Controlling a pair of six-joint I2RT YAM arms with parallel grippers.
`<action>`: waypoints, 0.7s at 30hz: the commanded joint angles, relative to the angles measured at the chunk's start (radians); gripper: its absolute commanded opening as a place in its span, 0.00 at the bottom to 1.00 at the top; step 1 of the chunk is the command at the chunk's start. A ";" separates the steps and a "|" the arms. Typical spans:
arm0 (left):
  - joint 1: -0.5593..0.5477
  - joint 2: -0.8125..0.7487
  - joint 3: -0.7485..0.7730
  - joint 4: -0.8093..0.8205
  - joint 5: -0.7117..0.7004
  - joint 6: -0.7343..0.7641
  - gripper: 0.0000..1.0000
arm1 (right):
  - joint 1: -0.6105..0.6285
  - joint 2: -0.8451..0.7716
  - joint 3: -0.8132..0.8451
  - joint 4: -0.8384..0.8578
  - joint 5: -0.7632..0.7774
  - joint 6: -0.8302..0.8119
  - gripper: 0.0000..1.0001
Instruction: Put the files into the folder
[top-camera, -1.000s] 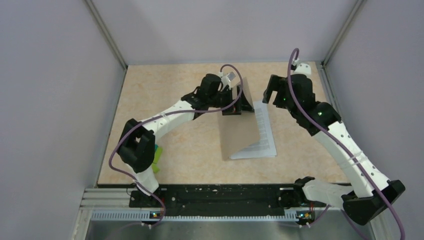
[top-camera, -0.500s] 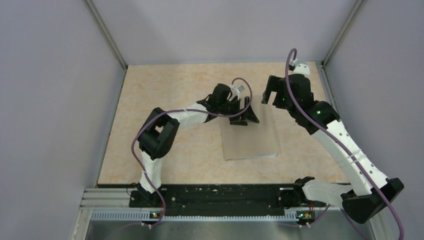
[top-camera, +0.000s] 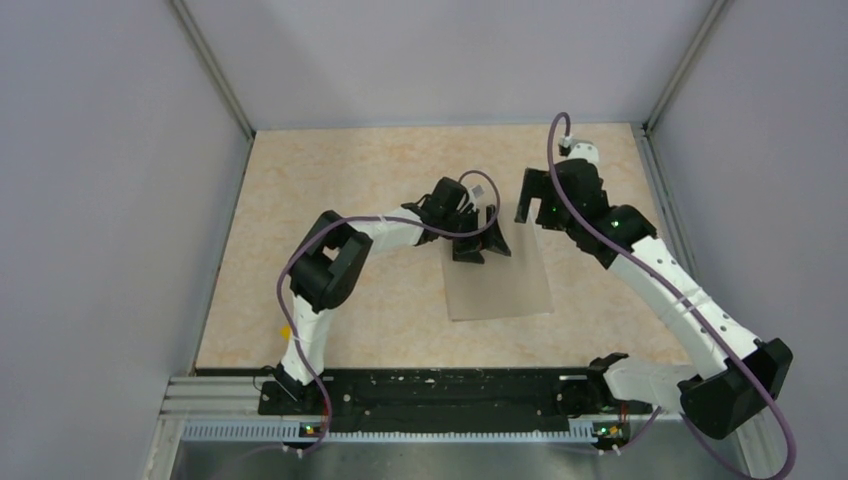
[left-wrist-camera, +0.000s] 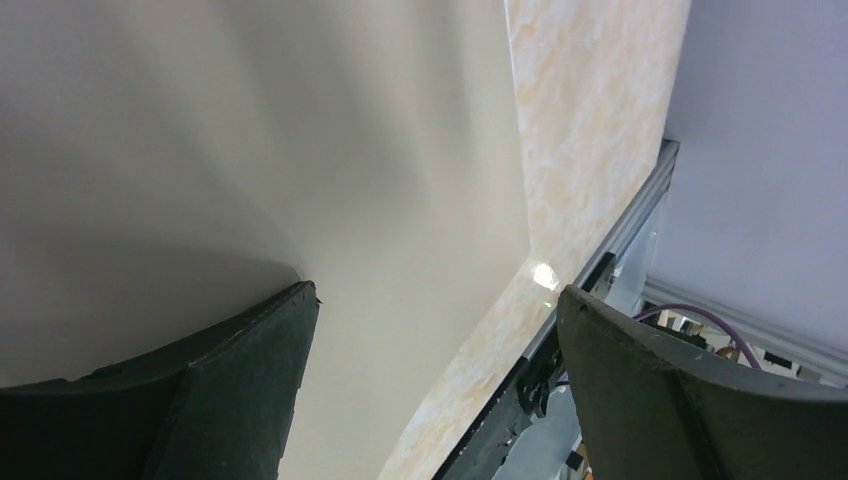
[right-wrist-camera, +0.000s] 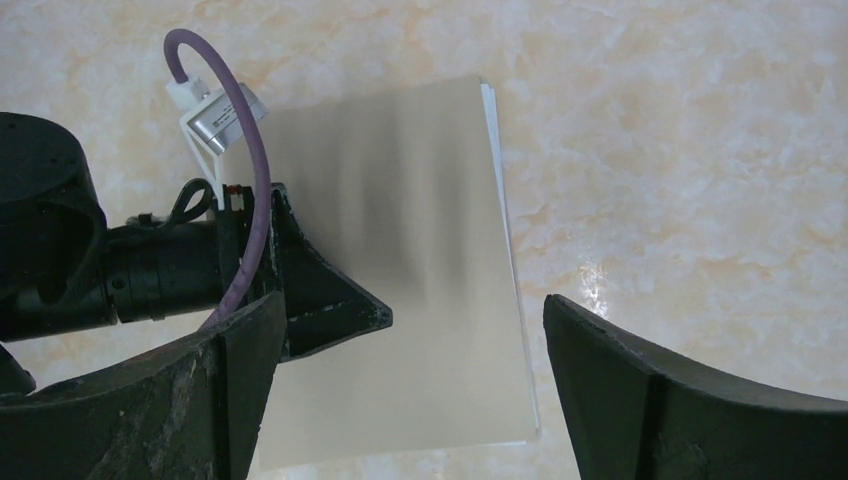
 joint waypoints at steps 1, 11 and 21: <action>0.022 -0.004 0.017 -0.185 -0.171 0.010 0.95 | -0.006 0.003 -0.030 0.069 -0.048 0.012 0.99; 0.059 -0.094 -0.084 -0.334 -0.294 0.058 0.95 | -0.006 0.038 -0.110 0.142 -0.122 0.035 0.99; 0.064 -0.292 0.018 -0.420 -0.318 0.170 0.98 | -0.006 0.084 -0.057 0.157 -0.146 0.021 0.99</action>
